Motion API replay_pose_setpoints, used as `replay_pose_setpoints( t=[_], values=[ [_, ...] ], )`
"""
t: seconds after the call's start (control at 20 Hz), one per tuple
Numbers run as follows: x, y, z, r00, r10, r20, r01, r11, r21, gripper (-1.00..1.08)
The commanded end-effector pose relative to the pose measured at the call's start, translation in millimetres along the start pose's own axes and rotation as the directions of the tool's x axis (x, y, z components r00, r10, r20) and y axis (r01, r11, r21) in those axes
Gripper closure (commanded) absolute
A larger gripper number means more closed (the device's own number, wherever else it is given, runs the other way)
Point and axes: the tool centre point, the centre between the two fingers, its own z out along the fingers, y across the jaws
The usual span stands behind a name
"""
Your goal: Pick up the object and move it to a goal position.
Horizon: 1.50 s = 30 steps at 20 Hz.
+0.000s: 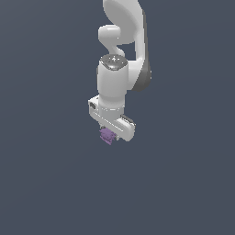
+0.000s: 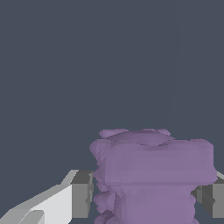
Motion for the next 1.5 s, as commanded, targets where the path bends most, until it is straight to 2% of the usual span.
replay_pose_setpoints(
  t=[0.0, 0.15, 0.3, 0.5, 0.75, 0.95, 1.1, 1.3, 1.45],
  values=[
    [8.0, -27.0, -34.7, 0.994, -0.101, -0.040, 0.102, 0.995, 0.012, 1.08],
    [11.8, -63.3, -81.1, 0.968, -0.233, -0.094, 0.236, 0.971, 0.023, 1.08],
    [7.9, -99.3, -128.4, 0.921, -0.361, -0.148, 0.368, 0.929, 0.027, 1.08],
    [-7.0, -140.8, -186.7, 0.836, -0.505, -0.214, 0.521, 0.853, 0.023, 1.08],
    [-36.2, -181.4, -250.9, 0.710, -0.644, -0.284, 0.673, 0.740, 0.005, 1.08],
    [-62.1, -203.6, -292.0, 0.612, -0.721, -0.326, 0.759, 0.650, -0.013, 1.08],
    [-79.0, -214.3, -314.8, 0.551, -0.758, -0.349, 0.803, 0.595, -0.025, 1.08],
    [-95.7, -222.7, -335.1, 0.493, -0.788, -0.368, 0.839, 0.542, -0.038, 1.08],
    [-102.8, -225.6, -343.1, 0.469, -0.799, -0.375, 0.853, 0.520, -0.043, 1.08]
  ],
)
